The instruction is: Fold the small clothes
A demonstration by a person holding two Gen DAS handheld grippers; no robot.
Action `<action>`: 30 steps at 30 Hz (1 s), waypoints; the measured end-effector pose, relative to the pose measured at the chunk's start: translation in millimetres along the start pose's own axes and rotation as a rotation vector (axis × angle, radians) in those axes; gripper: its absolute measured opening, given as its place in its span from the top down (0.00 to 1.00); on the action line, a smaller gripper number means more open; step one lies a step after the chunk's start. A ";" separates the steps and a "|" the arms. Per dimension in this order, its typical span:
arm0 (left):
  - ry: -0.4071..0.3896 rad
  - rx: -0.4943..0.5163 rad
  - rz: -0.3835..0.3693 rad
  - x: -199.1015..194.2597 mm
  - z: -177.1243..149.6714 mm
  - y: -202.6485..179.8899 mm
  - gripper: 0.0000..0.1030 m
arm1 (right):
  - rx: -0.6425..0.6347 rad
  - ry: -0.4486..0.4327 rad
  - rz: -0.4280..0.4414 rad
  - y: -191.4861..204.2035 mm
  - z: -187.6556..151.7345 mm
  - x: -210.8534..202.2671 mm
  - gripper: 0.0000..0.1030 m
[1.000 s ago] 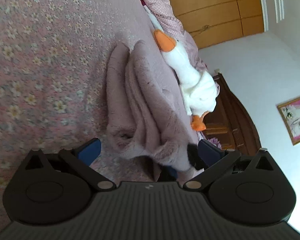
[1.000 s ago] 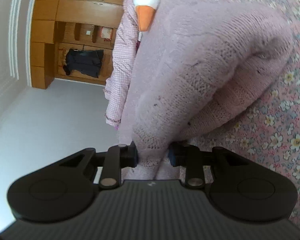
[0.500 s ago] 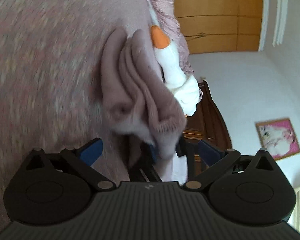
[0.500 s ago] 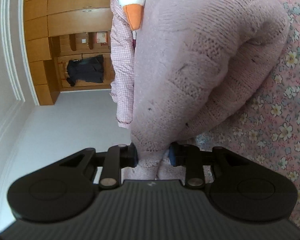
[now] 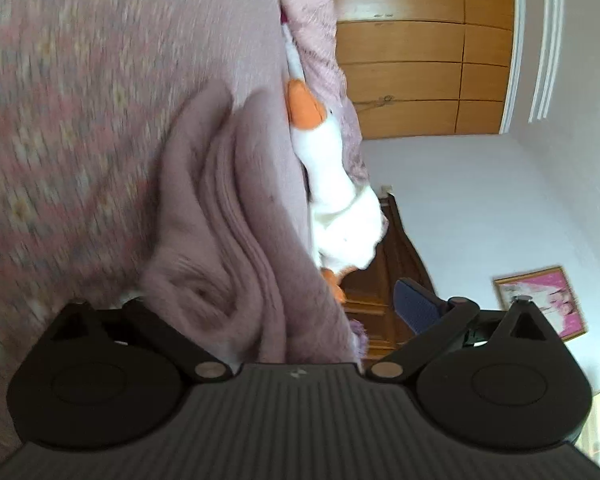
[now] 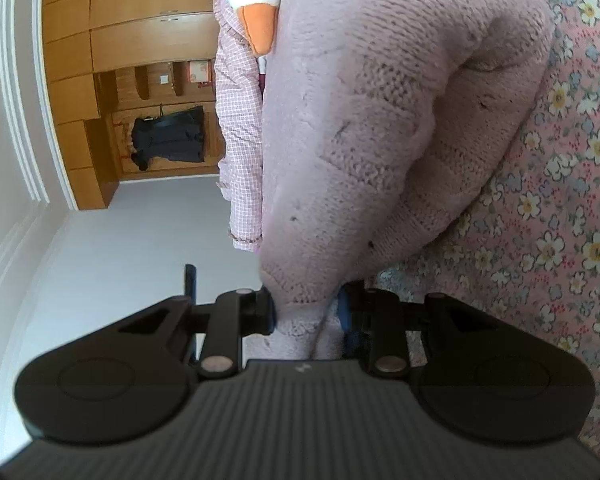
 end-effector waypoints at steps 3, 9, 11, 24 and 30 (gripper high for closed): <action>0.027 0.076 0.050 -0.9 -4.0 -5.6 0.03 | -0.016 -0.005 -0.002 2.1 0.0 1.4 0.69; -0.007 0.197 0.181 -9.1 -10.8 -12.4 0.17 | -0.037 -0.004 -0.008 1.0 -3.3 5.1 0.69; 0.014 0.232 0.228 -1.6 -9.9 -9.7 0.29 | -0.033 -0.006 -0.012 -2.2 -3.6 4.1 0.68; 0.023 0.237 0.292 -1.6 -0.2 -3.1 0.46 | -0.428 0.062 -0.071 29.4 33.5 -101.5 0.27; 0.020 0.289 0.289 0.4 -5.3 -4.4 0.41 | -0.530 0.077 -0.204 48.3 115.2 -106.5 0.18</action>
Point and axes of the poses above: each gripper's, at about its wrist camera, not at the fingertips, and x roughly the way its jaws point, y to its left, z to its top, the point moved 4 cm from there along x, roughly the way its jaws point, and after that the axes turned 5 degrees about x, right-handed, at the moved point
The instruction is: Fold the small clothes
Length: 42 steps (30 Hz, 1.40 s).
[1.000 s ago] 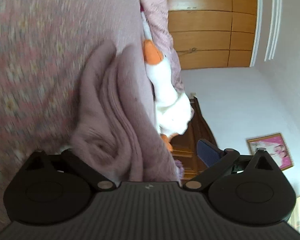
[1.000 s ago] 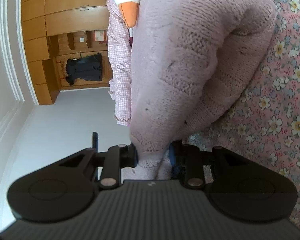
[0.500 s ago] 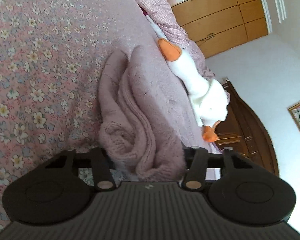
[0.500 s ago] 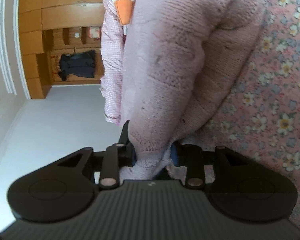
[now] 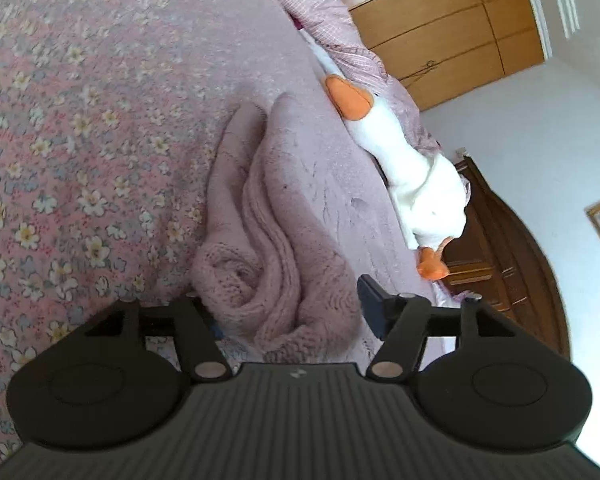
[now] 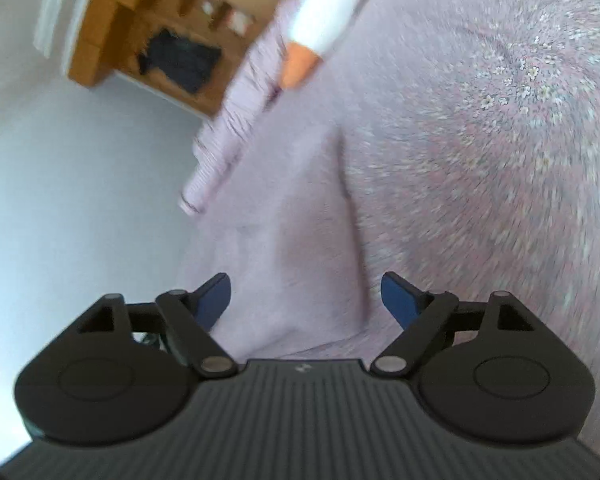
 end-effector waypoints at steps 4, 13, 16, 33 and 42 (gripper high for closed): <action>0.008 -0.065 -0.018 -0.5 -0.6 6.9 0.62 | -0.031 0.075 -0.089 -8.8 7.9 26.7 0.19; 0.033 -0.078 -0.025 -3.6 0.7 10.4 0.63 | 0.009 0.262 0.039 -1.2 8.2 78.2 0.19; 0.039 -0.098 -0.036 -3.7 1.4 13.5 0.63 | -0.015 0.289 0.059 7.1 8.9 98.0 0.18; 0.062 -0.098 -0.074 -29.2 -7.3 9.7 0.67 | 0.042 0.240 0.146 6.9 -1.6 53.7 0.56; 0.079 -0.074 -0.134 -49.0 -19.0 -63.1 0.67 | 0.054 0.171 0.160 39.3 26.5 -31.3 0.57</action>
Point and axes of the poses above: each gripper's, at about its wrist camera, not at the fingertips, and x roughly the way its jaws point, y to its left, z to its top, the point moved 4 cm from there along x, roughly the way its jaws point, and after that the axes turned 5 degrees about x, right-handed, at the moved point
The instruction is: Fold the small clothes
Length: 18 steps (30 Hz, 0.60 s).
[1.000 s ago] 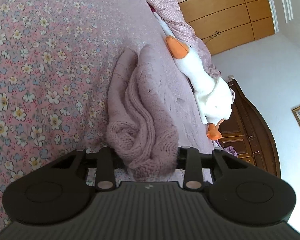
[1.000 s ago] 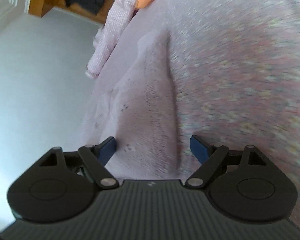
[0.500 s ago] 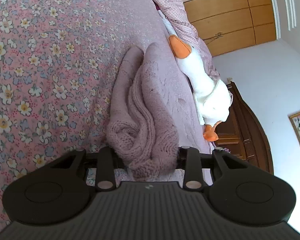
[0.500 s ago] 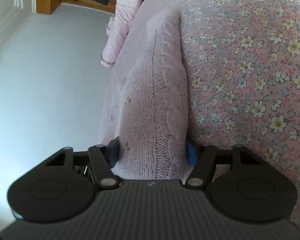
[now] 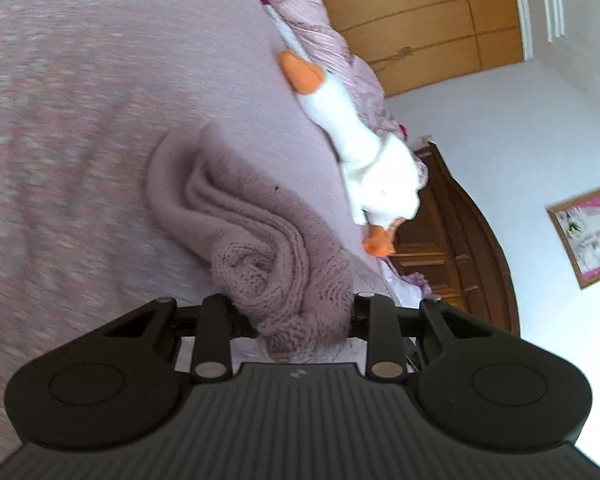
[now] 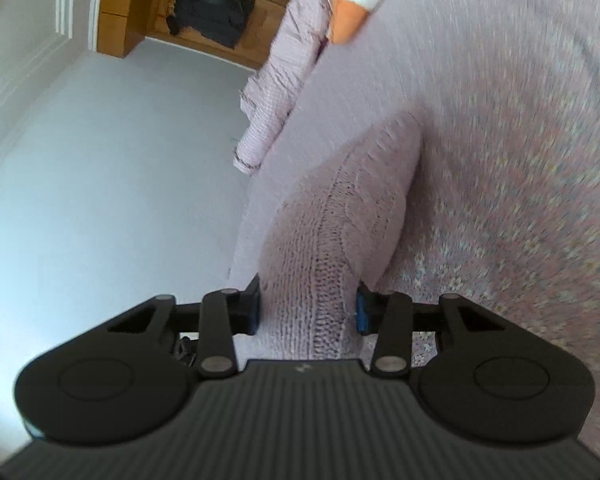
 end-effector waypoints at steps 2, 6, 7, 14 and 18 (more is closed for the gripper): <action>0.006 0.033 -0.014 4.3 -3.3 -18.3 0.67 | -0.011 -0.019 0.005 4.8 8.1 -15.8 0.57; 0.022 0.067 -0.040 24.4 -4.9 -45.8 0.67 | 0.003 -0.048 0.007 0.7 31.3 -31.1 0.57; 0.025 0.074 -0.040 32.5 -3.8 -51.4 0.67 | 0.006 -0.056 -0.002 0.0 39.9 -32.8 0.57; -0.007 0.122 -0.049 97.7 31.3 -83.1 0.67 | -0.007 -0.128 0.010 -3.1 108.3 -24.1 0.57; -0.039 0.209 -0.064 135.9 60.7 -107.9 0.67 | -0.064 -0.169 0.065 1.8 155.3 -14.6 0.57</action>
Point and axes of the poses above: each gripper's, at about its wrist camera, not at the fingertips, and x roughly the way its jaws point, y to its left, z to its top, the point moved 4 cm from there along x, roughly the way its jaws point, and after that the axes turned 5 degrees about x, right-handed, at the moved point
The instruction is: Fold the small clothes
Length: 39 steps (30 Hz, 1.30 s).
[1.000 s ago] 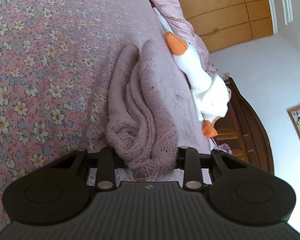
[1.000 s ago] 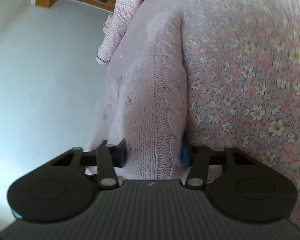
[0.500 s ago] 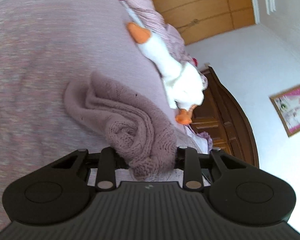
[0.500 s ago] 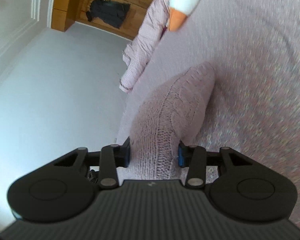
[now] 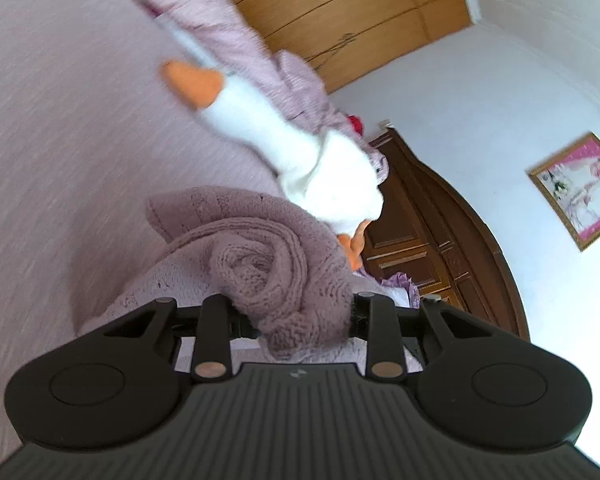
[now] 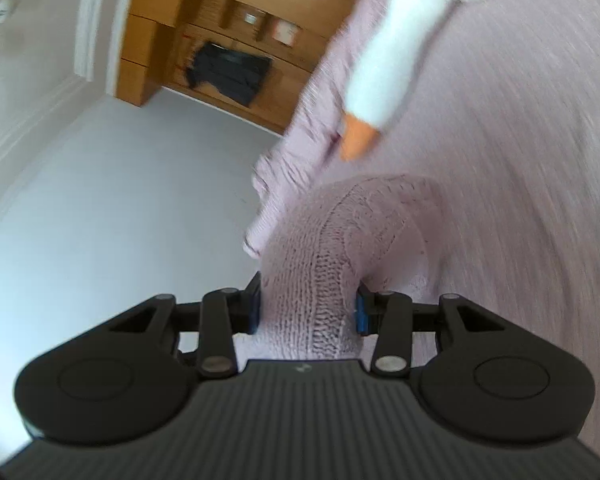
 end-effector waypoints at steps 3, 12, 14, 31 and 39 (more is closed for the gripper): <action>-0.048 0.064 -0.020 22.7 18.3 -7.2 0.67 | -0.043 -0.024 0.046 -3.0 27.3 12.1 0.57; 0.072 0.018 0.076 67.4 -65.6 64.3 0.67 | 0.038 0.061 -0.097 -110.1 -3.2 16.3 0.57; 0.082 -0.009 0.087 62.8 -91.8 77.9 0.67 | 0.039 0.082 -0.126 -125.1 -18.4 9.9 0.57; 0.092 -0.100 0.080 23.4 -137.4 56.0 0.67 | 0.195 0.125 -0.090 -137.7 -55.3 -44.2 0.57; 0.113 -0.120 0.101 -8.6 -173.9 53.3 0.62 | 0.176 0.140 -0.121 -139.5 -83.8 -73.4 0.52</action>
Point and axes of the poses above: each gripper's, at about its wrist camera, not at the fingertips, and x roughly the way its jaws point, y to its left, z to its top, the point moved 4 cm from there along x, roughly the way its jaws point, and after that the axes turned 5 degrees about x, right-handed, at the moved point
